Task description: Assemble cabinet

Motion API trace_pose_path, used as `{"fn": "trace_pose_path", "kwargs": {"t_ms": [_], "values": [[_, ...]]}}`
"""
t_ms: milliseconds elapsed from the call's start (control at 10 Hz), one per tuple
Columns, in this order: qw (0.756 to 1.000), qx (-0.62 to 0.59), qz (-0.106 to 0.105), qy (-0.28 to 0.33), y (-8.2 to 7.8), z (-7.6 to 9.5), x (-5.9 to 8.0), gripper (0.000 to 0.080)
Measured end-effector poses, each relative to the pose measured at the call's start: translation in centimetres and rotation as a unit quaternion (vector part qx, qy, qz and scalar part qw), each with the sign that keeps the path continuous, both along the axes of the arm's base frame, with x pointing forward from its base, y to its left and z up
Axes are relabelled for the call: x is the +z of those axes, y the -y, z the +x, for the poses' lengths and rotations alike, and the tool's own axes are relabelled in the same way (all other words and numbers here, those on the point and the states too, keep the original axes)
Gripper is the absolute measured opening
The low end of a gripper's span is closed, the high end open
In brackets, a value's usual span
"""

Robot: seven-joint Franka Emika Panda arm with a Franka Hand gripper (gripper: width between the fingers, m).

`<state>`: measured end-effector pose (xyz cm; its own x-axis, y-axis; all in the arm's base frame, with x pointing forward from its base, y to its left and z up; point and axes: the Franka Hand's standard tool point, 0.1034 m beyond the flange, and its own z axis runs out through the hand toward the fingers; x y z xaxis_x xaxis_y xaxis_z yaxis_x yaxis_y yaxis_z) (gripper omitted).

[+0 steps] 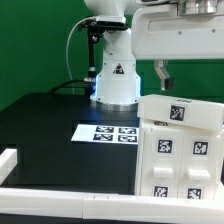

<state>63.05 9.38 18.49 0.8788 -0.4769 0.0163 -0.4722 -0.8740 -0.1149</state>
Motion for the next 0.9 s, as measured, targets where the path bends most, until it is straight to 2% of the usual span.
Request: {"fn": "trace_pose_path", "kwargs": {"t_ms": [200,400,800,900], "values": [[0.996,0.086,-0.007,0.008,0.17,0.01,-0.05,0.0797],[0.965,0.262,-0.023,0.020,0.23,-0.06,-0.28,0.0797],[0.928,0.370,-0.038,0.027,0.75,-0.01,-0.27,0.0797],[0.899,0.433,-0.057,0.029,0.97,0.14,-0.25,0.0797]]}}
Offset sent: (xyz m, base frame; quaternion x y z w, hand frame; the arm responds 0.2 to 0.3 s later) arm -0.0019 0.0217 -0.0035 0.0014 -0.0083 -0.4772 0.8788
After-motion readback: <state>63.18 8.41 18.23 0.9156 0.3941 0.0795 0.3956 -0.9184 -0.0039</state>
